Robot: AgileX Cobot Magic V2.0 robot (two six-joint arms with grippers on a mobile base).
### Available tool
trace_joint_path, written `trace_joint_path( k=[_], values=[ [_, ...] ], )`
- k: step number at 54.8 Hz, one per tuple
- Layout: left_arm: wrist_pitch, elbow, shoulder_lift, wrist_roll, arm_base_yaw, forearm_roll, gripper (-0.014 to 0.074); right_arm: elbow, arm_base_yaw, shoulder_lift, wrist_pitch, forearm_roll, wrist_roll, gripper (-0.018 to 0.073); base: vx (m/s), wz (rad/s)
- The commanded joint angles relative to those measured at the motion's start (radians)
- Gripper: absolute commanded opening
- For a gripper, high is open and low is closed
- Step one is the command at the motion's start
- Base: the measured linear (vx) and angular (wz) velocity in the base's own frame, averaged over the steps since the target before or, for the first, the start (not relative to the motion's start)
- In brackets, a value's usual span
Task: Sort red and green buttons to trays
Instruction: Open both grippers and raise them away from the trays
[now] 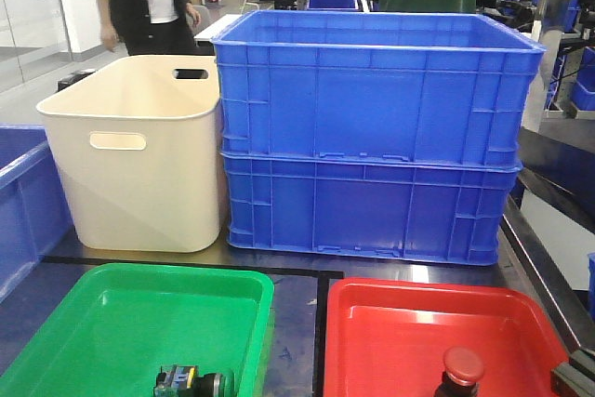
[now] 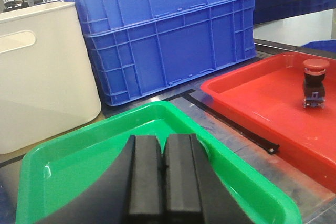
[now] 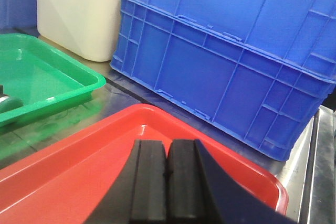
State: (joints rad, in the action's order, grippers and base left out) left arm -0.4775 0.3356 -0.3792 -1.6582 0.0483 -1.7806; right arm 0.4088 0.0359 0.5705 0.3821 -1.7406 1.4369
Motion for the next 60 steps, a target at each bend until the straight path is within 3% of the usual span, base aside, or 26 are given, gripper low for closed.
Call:
trace_joint_path(
  k=[1, 12, 18, 20, 22, 24, 26, 30, 32, 33, 35, 36, 40, 43, 46, 50, 54, 60],
  values=[
    [0.020, 0.026, -0.003, -0.013, 0.002, -0.001, -0.0006, 0.030, -0.006, 0.001, -0.010, 0.022, 0.002, -0.0011, 0.00, 0.00],
    [0.035, 0.026, -0.003, -0.015, 0.002, 0.012, -0.0006, 0.030, -0.006, 0.001, -0.010, 0.022, 0.002, -0.0011, 0.00, 0.00],
    [0.125, 0.022, -0.003, -0.137, 0.002, 0.190, -0.0006, 0.030, -0.006, 0.001, -0.010, 0.022, 0.002, -0.0011, 0.00, 0.00],
    [0.149, 0.015, -0.004, -0.139, 0.002, 0.275, -0.0006, 0.030, -0.006, 0.001, -0.010, 0.022, 0.002, -0.0011, 0.00, 0.00],
    [0.168, 0.007, -0.004, -0.086, 0.002, 0.375, -0.0006, 0.030, -0.006, 0.001, -0.011, 0.022, 0.002, -0.0011, 0.00, 0.00],
    [0.169, -0.008, -0.004, 0.015, 0.002, 0.489, -0.0006, 0.030, -0.006, 0.001, -0.009, 0.022, 0.002, -0.0011, 0.00, 0.00],
    [0.170, -0.024, -0.004, 0.196, 0.002, 0.665, -0.0006, 0.030, -0.006, 0.001, -0.009, 0.022, 0.002, -0.0011, 0.00, 0.00],
    [0.184, -0.072, -0.004, 0.650, 0.002, 1.067, -0.0006, 0.030, -0.006, 0.001, -0.009, 0.019, 0.002, -0.0011, 0.00, 0.00],
    [0.200, -0.093, -0.003, 0.842, 0.002, 1.292, -0.0006, 0.030, -0.006, 0.001, -0.008, 0.019, 0.002, -0.0011, 0.00, 0.00],
    [0.219, -0.109, -0.003, 0.988, 0.002, 1.429, -0.0006, 0.030, -0.006, 0.001, -0.008, 0.019, 0.002, -0.0011, 0.00, 0.00],
    [0.253, -0.132, 0.000, 1.191, 0.002, 1.606, -0.0006, 0.030, -0.006, 0.001, -0.008, 0.019, 0.002, -0.0011, 0.00, 0.00],
    [0.271, -0.143, 0.006, 1.283, 0.002, 1.656, -0.0006, 0.030, -0.006, 0.001, -0.008, 0.019, 0.002, -0.0011, 0.00, 0.00],
    [0.313, -0.181, 0.045, 1.529, 0.002, 1.841, -0.0006, 0.030, -0.006, 0.001, -0.008, 0.019, 0.002, -0.0011, 0.00, 0.00],
    [0.317, -0.228, 0.095, 1.664, 0.002, 1.891, -0.0006, 0.030, -0.006, 0.001, -0.010, 0.019, 0.002, -0.0011, 0.00, 0.00],
    [0.309, -0.275, 0.159, 1.710, 0.002, 1.888, -0.0006, 0.030, -0.006, 0.001, -0.010, 0.019, 0.002, -0.0011, 0.00, 0.00],
    [0.282, -0.340, 0.255, 1.714, 0.002, 1.871, -0.0006, 0.030, -0.006, 0.001, -0.010, 0.019, 0.002, -0.0011, 0.00, 0.00],
    [0.385, -0.338, 0.342, 1.715, 0.002, 1.817, -0.0006, 0.030, -0.006, 0.001, -0.010, 0.019, 0.002, -0.0011, 0.00, 0.00],
    [0.421, -0.338, 0.407, 1.714, 0.002, 1.769, -0.0006, 0.030, -0.006, 0.001, -0.010, 0.019, 0.002, -0.0011, 0.00, 0.00]
  ],
)
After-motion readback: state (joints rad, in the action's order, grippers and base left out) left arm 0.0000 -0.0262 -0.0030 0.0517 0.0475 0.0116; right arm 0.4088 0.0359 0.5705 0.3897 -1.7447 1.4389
